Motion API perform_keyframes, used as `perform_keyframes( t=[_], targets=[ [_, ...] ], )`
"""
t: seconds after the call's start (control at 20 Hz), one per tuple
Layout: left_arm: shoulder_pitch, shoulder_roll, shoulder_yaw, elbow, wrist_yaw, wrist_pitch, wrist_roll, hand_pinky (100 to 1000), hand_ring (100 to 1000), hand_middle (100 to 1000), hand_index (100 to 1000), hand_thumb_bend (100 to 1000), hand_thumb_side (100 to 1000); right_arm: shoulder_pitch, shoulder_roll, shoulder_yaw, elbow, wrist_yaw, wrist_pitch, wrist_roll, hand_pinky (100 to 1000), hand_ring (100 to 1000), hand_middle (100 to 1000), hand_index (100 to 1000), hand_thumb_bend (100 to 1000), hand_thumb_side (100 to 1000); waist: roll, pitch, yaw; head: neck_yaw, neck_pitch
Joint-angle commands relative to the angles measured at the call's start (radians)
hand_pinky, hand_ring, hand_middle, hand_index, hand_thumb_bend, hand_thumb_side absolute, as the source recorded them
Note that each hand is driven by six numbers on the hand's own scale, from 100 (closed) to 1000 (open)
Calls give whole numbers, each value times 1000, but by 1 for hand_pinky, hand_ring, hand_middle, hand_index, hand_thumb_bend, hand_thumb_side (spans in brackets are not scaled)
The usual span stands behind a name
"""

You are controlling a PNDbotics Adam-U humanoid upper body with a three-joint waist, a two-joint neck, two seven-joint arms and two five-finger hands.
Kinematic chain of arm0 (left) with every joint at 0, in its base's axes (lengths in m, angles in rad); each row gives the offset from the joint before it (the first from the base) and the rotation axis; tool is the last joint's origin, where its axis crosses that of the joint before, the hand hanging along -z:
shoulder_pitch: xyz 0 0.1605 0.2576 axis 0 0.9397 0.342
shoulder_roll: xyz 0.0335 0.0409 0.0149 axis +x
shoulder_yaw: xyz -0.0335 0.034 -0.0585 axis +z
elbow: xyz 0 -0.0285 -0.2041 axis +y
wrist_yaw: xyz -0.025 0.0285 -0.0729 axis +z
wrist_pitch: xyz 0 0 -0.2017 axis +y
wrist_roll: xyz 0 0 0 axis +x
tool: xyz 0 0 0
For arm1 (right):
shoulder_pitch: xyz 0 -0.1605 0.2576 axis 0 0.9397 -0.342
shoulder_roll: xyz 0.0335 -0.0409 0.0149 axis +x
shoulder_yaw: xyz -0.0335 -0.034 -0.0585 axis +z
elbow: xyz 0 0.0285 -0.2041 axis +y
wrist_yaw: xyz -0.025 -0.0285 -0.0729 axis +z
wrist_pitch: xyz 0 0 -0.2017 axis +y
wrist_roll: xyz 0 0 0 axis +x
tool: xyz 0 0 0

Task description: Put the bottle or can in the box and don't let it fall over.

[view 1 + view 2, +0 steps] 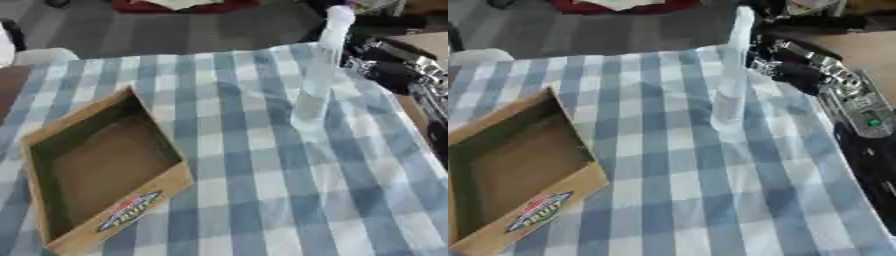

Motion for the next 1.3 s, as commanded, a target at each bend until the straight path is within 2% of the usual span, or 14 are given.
perform_keyframes(
  t=[0.05, 0.5, 0.95, 1.3],
  targets=[
    [-12, 17, 3, -21, 1, -2, -6, 377, 588, 674, 665, 100, 588, -12, -19, -7, -17, -13, -2, 11, 1000, 1000, 1000, 1000, 100, 520, -5, -12, 1, 5, -10],
    [-15, 18, 2, -21, -1, -3, -13, 377, 590, 675, 665, 100, 587, -15, -19, -9, -15, -22, 2, 8, 1000, 1000, 1000, 1000, 100, 526, -7, -13, 6, 4, -19],
    [-15, 17, 3, -21, -1, -2, -17, 377, 592, 677, 665, 100, 587, -17, -23, -5, -20, -42, -11, 65, 1000, 1000, 1000, 1000, 100, 524, -6, -8, 6, 3, -23],
    [-19, 14, 2, -21, -1, -3, -20, 377, 593, 678, 665, 100, 587, -27, -17, -5, -19, -44, -13, 69, 1000, 1000, 1000, 1000, 100, 522, -3, -2, 8, 0, -27]
  ],
)
